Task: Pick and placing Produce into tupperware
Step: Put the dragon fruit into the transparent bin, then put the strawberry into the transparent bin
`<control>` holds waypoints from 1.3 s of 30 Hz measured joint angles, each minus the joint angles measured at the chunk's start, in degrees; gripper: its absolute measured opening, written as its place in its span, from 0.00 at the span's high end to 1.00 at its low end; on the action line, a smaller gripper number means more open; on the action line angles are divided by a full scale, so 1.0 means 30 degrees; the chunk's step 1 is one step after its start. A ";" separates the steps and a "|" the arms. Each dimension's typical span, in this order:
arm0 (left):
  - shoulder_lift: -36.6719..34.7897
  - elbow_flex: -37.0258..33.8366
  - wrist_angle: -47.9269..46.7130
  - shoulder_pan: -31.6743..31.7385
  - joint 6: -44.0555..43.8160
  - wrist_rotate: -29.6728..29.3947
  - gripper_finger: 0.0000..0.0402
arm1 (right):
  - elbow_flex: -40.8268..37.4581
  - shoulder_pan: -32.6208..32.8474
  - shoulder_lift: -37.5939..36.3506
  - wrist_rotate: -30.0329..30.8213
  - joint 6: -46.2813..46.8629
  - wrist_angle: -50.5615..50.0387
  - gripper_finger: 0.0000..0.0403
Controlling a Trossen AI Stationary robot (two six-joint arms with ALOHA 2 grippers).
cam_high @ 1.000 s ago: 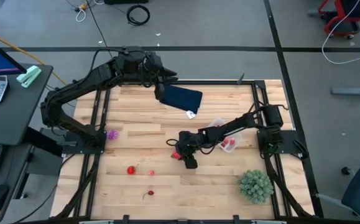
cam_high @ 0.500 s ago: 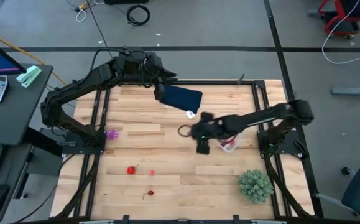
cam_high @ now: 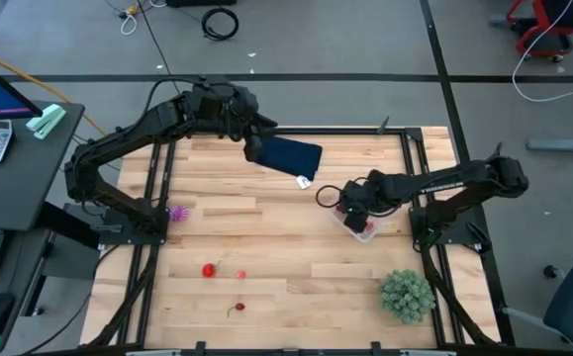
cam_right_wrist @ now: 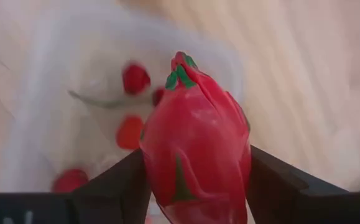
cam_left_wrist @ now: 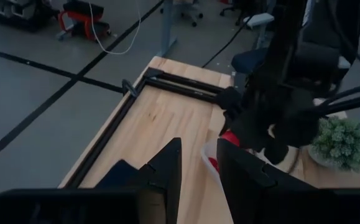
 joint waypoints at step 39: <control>-0.0006 -0.2180 -0.8204 -0.4728 -0.3219 0.0018 0.73 | 0.3238 -0.0251 0.0111 -0.1804 -0.3568 0.5001 0.34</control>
